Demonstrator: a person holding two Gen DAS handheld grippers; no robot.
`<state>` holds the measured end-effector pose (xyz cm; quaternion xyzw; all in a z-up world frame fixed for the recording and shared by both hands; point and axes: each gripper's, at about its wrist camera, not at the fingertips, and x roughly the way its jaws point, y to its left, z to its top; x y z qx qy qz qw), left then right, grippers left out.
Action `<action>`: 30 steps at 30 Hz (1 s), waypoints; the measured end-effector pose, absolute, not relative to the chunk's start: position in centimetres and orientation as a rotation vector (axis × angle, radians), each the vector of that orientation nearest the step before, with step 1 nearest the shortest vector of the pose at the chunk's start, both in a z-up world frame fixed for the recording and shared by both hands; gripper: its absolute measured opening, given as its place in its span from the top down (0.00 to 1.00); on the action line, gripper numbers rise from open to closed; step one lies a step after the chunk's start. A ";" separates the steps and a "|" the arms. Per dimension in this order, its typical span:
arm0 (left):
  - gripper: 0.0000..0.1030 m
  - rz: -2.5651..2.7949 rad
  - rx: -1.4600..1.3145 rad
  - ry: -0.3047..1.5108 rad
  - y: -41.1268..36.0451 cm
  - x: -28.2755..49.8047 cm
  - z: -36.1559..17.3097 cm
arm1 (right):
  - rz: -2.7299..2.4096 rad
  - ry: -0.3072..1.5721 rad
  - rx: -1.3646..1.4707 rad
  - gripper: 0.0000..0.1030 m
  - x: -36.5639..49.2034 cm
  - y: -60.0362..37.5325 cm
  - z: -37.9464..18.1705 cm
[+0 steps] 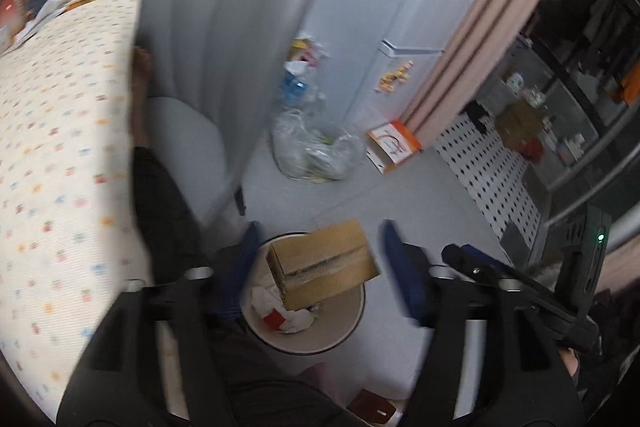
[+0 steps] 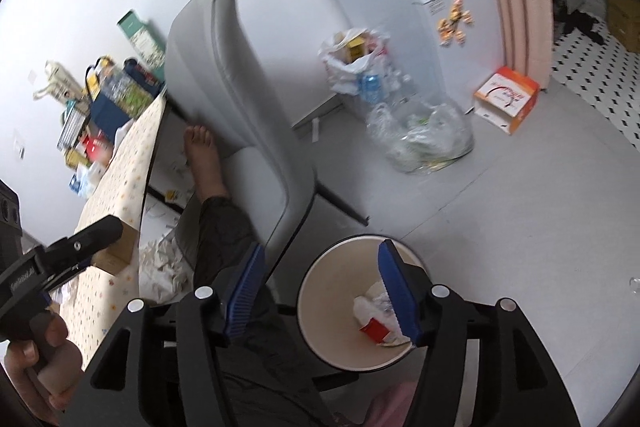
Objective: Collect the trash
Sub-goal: 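Open the left tool to drop the cardboard box into the bin, then move both tools back to the table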
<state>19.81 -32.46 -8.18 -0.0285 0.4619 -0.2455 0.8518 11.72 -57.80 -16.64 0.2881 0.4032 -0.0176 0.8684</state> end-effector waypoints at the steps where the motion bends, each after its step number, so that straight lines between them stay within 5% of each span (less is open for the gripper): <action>1: 0.10 -0.523 -0.052 0.960 -33.0 19.6 -8.1 | -0.047 0.839 0.607 0.42 11.5 -58.4 -16.5; 9: 0.06 -0.500 -0.084 0.950 -31.9 19.5 -7.7 | -0.044 0.828 0.613 0.39 11.2 -58.8 -16.2; 30: 0.06 -0.256 -0.270 0.818 -14.9 17.7 -4.3 | 0.107 0.802 0.487 0.10 13.6 -48.3 -11.2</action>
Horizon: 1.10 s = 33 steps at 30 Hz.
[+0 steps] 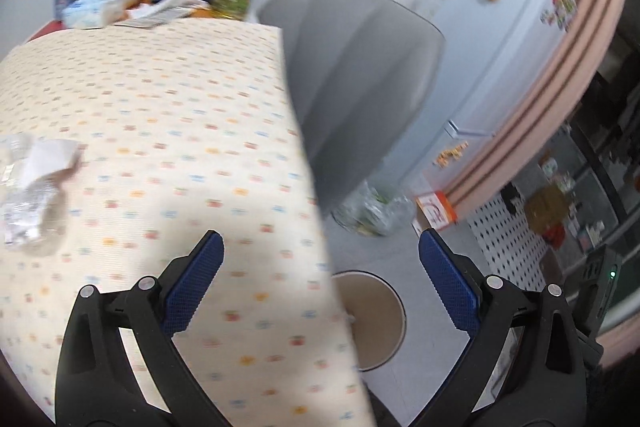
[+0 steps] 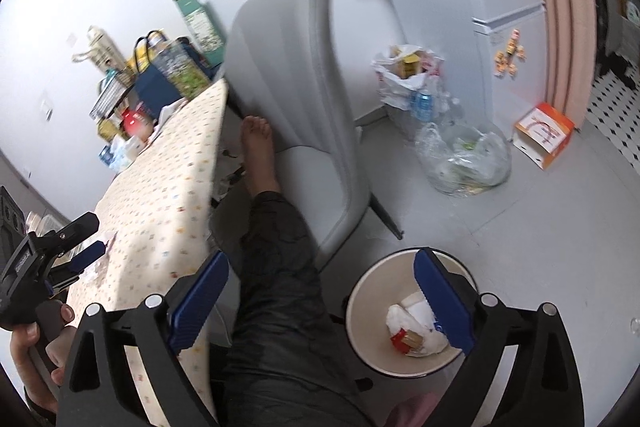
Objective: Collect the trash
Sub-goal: 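Move both tools back to the table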
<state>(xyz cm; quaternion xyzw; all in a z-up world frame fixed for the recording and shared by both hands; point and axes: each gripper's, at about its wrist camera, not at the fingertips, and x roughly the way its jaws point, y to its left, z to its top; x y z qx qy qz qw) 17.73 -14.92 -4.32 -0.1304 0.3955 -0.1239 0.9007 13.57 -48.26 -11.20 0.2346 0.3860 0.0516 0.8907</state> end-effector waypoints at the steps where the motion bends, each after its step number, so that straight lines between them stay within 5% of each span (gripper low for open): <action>1: 0.06 -0.245 -0.277 0.813 -14.1 17.7 -4.3 | 0.119 0.800 0.475 0.09 13.8 -47.4 -10.8; 33: 0.06 0.092 -0.558 0.679 8.2 11.4 -4.8 | 0.473 0.783 0.258 0.09 18.0 -24.2 -2.7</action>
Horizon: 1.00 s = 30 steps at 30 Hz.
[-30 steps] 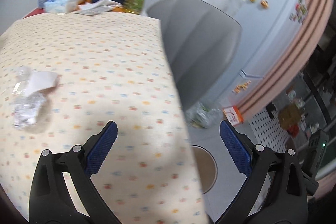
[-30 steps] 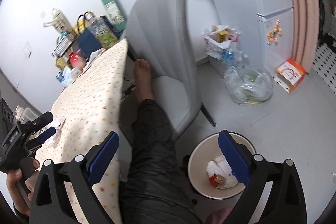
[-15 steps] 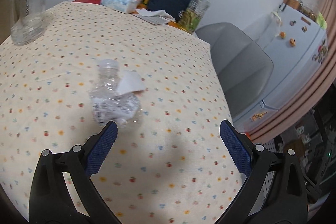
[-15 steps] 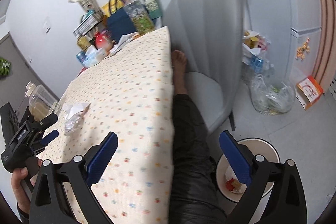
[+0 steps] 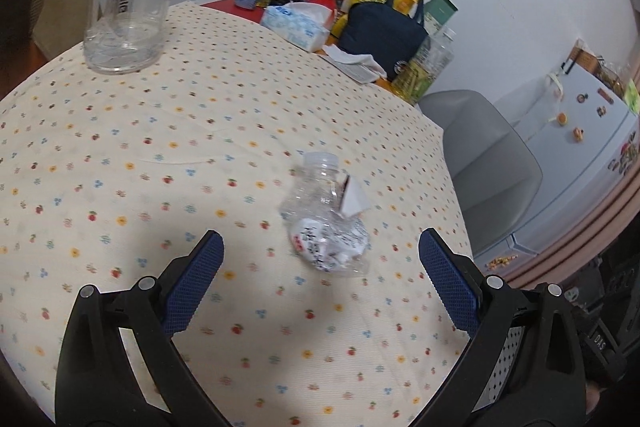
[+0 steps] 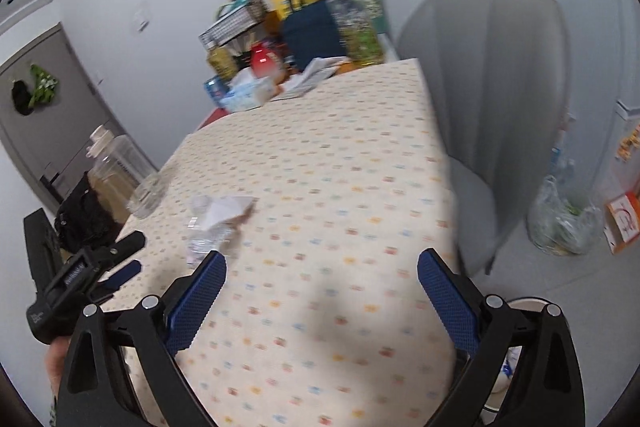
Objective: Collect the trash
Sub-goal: 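Move both tools back to the table, then grasp the crumpled clear plastic wrap with the right tool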
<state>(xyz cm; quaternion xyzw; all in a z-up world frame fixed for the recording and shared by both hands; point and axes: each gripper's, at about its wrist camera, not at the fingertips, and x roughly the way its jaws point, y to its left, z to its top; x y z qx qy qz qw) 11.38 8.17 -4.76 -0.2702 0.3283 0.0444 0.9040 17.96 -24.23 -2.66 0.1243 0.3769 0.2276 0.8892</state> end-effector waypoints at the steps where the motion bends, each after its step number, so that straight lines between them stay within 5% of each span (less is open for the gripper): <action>1: 0.06 0.097 -0.563 0.678 8.5 11.3 -4.8 | 0.483 0.785 0.253 0.11 18.1 -23.5 -2.6; 16: 0.06 0.208 -0.656 0.660 14.2 9.7 -6.4 | 0.655 0.890 0.173 0.25 23.0 -12.3 -2.5; 30: 0.06 0.258 -0.707 0.679 17.0 9.6 -8.6 | 0.677 1.037 0.227 0.25 28.2 -7.5 -6.0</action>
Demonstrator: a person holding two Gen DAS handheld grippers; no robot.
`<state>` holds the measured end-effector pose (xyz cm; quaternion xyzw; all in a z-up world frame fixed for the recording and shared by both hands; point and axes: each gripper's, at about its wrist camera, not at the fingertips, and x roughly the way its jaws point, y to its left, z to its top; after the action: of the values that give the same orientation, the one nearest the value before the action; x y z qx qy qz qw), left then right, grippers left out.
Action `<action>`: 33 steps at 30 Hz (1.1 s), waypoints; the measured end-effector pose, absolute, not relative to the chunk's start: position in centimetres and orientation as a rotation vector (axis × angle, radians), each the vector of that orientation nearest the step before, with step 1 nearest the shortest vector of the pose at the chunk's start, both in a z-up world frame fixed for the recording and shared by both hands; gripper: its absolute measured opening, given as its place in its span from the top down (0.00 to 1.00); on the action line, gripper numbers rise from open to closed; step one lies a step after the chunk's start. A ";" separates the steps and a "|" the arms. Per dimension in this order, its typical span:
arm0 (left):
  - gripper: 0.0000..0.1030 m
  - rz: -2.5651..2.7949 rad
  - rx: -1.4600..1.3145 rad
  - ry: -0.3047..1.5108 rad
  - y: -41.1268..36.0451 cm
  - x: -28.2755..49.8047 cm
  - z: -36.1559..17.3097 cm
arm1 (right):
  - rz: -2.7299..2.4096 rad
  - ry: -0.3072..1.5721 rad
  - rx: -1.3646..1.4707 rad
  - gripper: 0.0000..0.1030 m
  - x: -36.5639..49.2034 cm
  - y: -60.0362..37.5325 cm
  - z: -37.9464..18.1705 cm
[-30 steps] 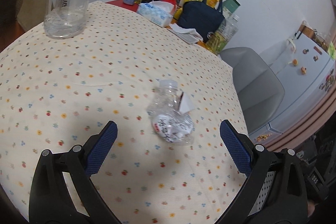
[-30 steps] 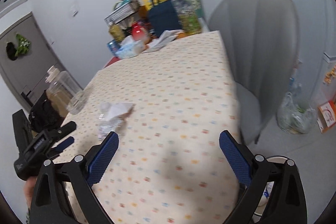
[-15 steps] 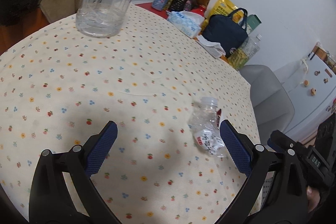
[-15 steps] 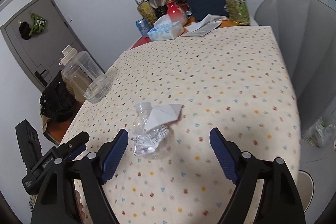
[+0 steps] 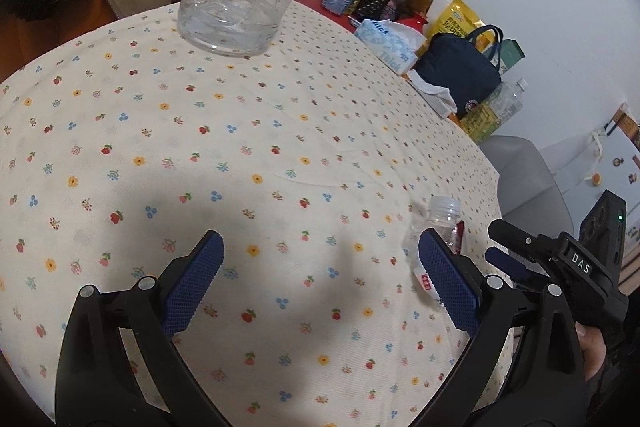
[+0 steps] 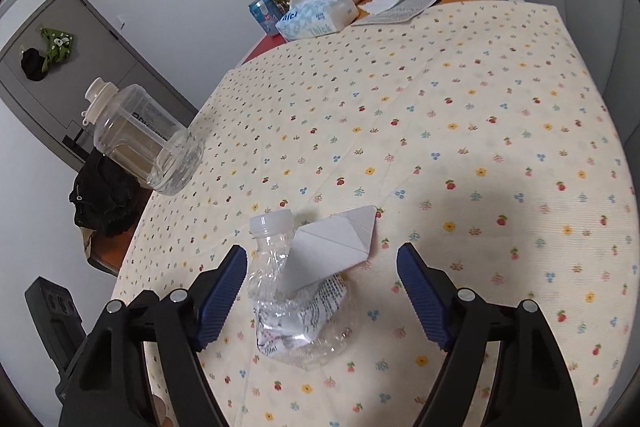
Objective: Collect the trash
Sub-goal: 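Grasp the crumpled clear plastic wrap with the right tool, then grasp the clear plastic water bottle with the left tool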
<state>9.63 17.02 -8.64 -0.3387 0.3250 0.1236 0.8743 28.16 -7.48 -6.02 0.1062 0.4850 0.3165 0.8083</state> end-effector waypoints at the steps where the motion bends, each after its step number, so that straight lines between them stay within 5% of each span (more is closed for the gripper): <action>1: 0.06 0.264 -0.709 0.681 17.3 9.6 -8.8 | 0.678 1.046 0.231 0.25 28.5 -7.1 -6.3; 6: 0.06 0.289 -0.728 0.685 18.3 9.5 -9.3 | 0.677 1.073 0.215 0.26 29.2 -5.6 -7.3; 13: 0.06 0.291 -0.724 0.686 18.3 9.4 -8.9 | 0.744 1.124 0.292 0.63 29.7 -5.8 -8.4; 33: 0.06 0.080 -0.611 0.799 10.9 15.7 -7.4 | 0.698 0.973 0.468 0.64 24.3 -18.2 -5.5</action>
<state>15.72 10.90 -7.45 -0.2926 0.3826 0.0382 0.8755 24.26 -18.19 -5.47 0.2180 0.4536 0.3255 0.8005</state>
